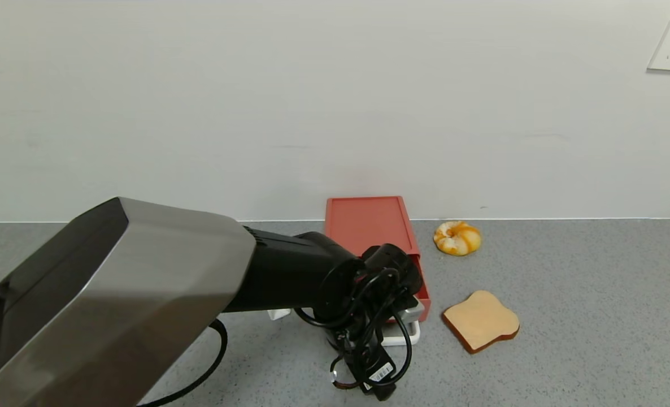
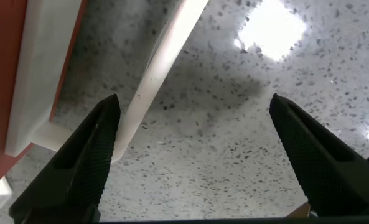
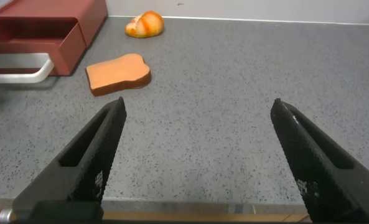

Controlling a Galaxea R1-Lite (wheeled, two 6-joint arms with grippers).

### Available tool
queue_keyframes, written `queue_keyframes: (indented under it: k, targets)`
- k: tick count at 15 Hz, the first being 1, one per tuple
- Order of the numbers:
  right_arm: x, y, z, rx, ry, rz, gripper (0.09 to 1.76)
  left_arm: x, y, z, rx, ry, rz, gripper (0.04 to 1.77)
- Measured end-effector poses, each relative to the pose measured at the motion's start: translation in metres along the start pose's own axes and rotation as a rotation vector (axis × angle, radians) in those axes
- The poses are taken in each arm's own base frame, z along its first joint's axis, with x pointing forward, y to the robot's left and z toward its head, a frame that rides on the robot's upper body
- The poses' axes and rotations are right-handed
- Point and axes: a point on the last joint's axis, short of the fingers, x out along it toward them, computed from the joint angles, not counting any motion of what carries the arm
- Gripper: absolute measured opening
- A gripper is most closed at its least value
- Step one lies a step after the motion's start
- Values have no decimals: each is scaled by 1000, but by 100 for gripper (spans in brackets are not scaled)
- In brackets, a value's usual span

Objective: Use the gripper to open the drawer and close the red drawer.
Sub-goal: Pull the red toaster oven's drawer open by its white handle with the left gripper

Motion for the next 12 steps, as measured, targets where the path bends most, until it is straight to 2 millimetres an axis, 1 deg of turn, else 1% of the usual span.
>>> queue_keyframes:
  k: [4, 12]
  targets:
    - [0, 0, 0, 0, 0, 0, 171, 0, -8, -4, 0, -28, 3, 172]
    - [0, 0, 0, 0, 0, 0, 171, -5, -22, -16, -19, -16, -10, 172]
